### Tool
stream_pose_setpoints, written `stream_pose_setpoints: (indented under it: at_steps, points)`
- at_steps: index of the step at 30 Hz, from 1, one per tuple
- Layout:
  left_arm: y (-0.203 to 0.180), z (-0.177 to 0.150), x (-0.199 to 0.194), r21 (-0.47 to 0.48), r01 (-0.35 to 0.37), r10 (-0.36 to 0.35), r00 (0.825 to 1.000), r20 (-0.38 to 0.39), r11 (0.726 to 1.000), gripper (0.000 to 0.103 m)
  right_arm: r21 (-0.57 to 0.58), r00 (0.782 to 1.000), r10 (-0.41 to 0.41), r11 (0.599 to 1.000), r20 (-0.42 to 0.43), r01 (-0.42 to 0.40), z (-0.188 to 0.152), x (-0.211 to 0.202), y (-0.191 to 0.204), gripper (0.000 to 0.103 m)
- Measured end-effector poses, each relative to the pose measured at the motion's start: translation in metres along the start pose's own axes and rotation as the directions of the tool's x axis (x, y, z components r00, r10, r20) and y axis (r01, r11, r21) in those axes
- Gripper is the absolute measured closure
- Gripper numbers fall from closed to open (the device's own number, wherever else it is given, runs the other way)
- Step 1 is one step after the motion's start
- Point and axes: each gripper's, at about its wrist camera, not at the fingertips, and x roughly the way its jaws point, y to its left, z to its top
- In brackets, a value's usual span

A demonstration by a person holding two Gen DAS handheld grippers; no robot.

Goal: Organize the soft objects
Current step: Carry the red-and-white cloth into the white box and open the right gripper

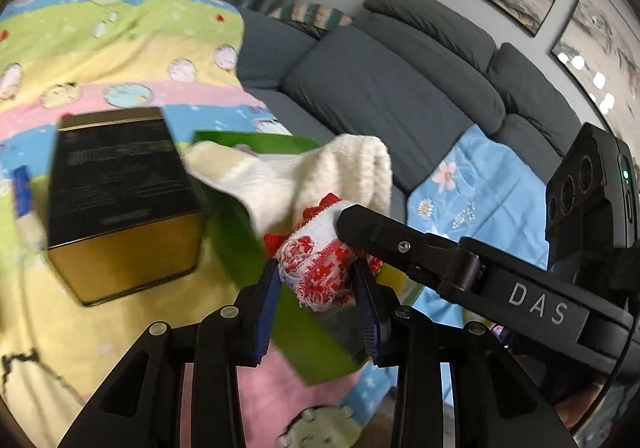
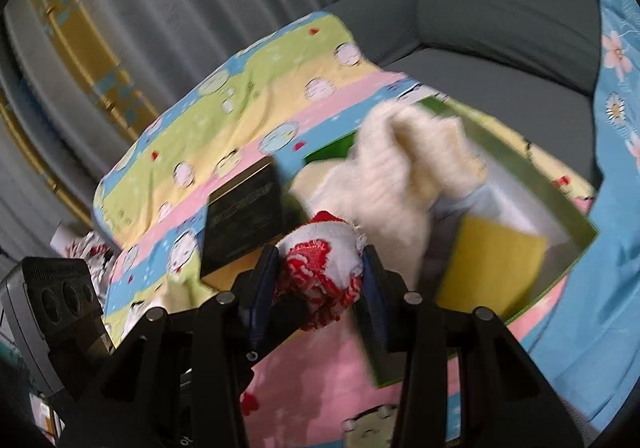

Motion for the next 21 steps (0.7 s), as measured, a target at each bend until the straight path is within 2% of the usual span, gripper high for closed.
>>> stream_pose_setpoints:
  at_steps: [3,10,21]
  points:
    - [-0.009,0.004,0.019,-0.003,0.006,-0.006,0.999,-0.034,1.0,0.066,0.017,0.999,-0.038,0.999,0.002,0.038,0.007,0.002,-0.015,0.061]
    - [-0.016,0.005,0.048,-0.002,-0.033,0.032,0.994,-0.108,0.999,0.066,0.053,0.996,-0.073,0.996,-0.041,0.075,0.011,0.018,-0.039,0.061]
    - [-0.025,0.002,0.065,0.039,-0.125,0.129,0.982,-0.136,0.991,0.066,0.093,0.994,-0.08,0.992,-0.071,0.087,0.012,0.035,-0.05,0.062]
